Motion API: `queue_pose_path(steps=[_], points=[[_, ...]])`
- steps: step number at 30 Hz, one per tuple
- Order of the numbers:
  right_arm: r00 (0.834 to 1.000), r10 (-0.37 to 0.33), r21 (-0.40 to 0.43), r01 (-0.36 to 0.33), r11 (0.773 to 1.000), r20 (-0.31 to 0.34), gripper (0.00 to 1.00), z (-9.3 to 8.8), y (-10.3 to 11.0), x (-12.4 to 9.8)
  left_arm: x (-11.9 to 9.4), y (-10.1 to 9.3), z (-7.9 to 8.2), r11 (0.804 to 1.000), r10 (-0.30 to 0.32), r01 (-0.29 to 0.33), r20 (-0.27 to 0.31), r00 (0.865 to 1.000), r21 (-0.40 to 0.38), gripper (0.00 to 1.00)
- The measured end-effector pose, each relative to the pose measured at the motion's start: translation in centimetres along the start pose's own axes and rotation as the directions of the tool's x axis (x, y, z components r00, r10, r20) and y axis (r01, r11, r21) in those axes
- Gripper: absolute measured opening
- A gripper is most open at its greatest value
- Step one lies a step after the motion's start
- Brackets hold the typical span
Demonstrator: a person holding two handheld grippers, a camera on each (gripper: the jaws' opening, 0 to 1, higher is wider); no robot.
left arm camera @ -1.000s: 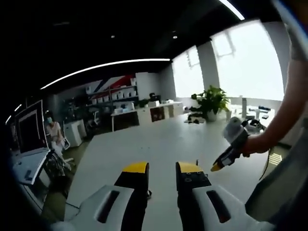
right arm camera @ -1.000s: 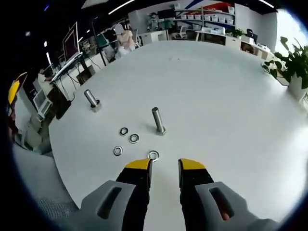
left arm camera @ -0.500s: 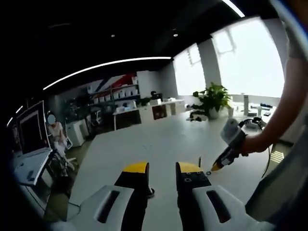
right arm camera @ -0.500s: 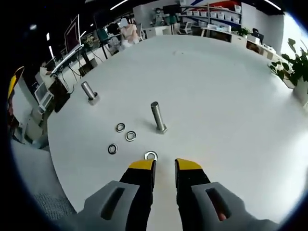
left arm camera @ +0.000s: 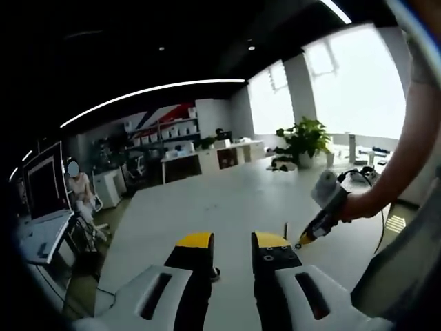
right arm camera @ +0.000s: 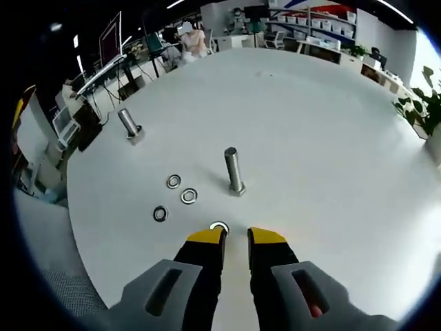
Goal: Place the washer onto the threaded stud by aligning its center hole with the stud, sliding it down to the base, and recovering from edge contact or off-axis alignment until the washer reaches the visible bottom stop.
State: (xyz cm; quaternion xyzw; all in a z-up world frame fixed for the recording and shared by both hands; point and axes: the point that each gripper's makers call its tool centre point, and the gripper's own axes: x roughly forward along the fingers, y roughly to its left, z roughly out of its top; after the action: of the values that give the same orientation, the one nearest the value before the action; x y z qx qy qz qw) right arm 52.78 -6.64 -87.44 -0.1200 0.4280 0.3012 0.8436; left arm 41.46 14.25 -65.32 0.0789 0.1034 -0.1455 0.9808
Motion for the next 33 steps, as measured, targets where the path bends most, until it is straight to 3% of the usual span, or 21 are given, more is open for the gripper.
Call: queue_pose_path(steps=[3, 9, 15, 27, 33], points=[[1.000, 0.004, -0.006, -0.004, 1.000, 0.003, 0.16, 0.08, 0.08, 0.10, -0.05, 0.07, -0.02, 1.000, 0.003, -0.003, 0.001, 1.000, -0.003, 0.20], [1.000, -0.010, -0.128, 0.008, 0.992, -0.012, 0.15, 0.10, 0.22, 0.19, 0.01, -0.03, -0.22, 1.000, 0.000, 0.000, -0.009, 1.000, 0.010, 0.20], [1.000, 0.013, -0.175, -0.014, 0.984, -0.005, 0.09, 0.20, 0.75, 0.28, 0.02, -0.01, -0.23, 1.000, 0.000, 0.000, -0.011, 1.000, 0.012, 0.20], [0.999, 0.039, -0.115, -0.035, 0.993, 0.029, 0.06, 0.57, 0.40, 0.46, 0.10, 0.00, -0.61, 1.000, 0.000, 0.000, -0.027, 1.000, 0.016, 0.19], [0.998, 0.057, -0.112, -0.056, 0.992, 0.012, 0.05, 0.77, 0.43, 0.47, 0.11, 0.07, -0.68, 1.000, 0.003, -0.002, -0.031, 1.000, 0.017, 0.19]])
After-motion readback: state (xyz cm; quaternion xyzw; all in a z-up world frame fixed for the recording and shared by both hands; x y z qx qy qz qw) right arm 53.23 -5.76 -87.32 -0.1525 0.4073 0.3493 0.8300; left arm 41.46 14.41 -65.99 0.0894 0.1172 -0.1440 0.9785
